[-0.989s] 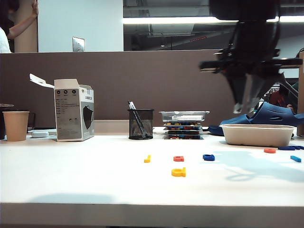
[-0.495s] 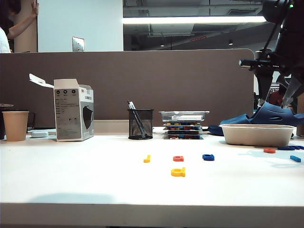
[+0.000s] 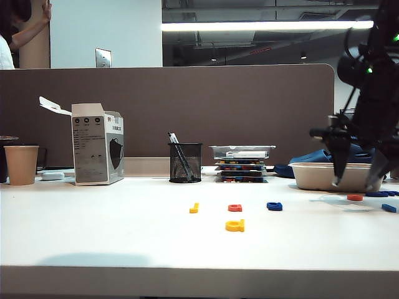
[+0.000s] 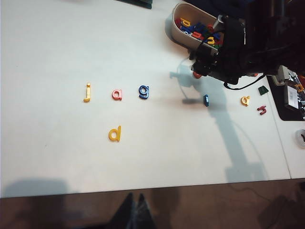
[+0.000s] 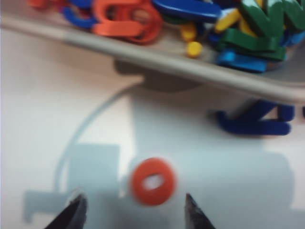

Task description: Select the appropriate letters from the row of letter magnets placed on the table to arrange into the word "dog".

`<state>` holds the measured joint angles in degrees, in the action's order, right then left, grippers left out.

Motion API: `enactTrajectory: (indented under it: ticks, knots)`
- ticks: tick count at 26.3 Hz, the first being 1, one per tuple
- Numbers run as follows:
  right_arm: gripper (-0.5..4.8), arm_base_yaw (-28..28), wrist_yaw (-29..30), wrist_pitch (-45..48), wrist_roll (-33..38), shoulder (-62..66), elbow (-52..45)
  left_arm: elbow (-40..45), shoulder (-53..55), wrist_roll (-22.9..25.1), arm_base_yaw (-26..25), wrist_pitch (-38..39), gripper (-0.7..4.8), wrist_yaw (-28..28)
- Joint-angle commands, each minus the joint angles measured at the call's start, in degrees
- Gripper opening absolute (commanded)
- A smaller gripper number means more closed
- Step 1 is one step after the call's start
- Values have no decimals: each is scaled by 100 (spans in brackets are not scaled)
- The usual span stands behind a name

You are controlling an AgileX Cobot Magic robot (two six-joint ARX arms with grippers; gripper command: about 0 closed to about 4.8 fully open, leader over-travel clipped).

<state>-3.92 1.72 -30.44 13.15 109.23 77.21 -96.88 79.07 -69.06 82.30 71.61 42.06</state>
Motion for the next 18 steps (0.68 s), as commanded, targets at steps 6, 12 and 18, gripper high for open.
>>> enactTrajectory:
  ticks: [6, 12, 18]
  knots:
    - [257, 138, 131, 166, -269, 269, 17, -7, -13, 4, 9, -15, -5, 35]
    - [256, 142, 144, 94, -269, 350, 17, -7, -13, 4, 9, -11, -5, 37]
    - [252, 138, 142, -299, -275, 350, 15, -7, -13, 4, 9, -13, -5, 37]
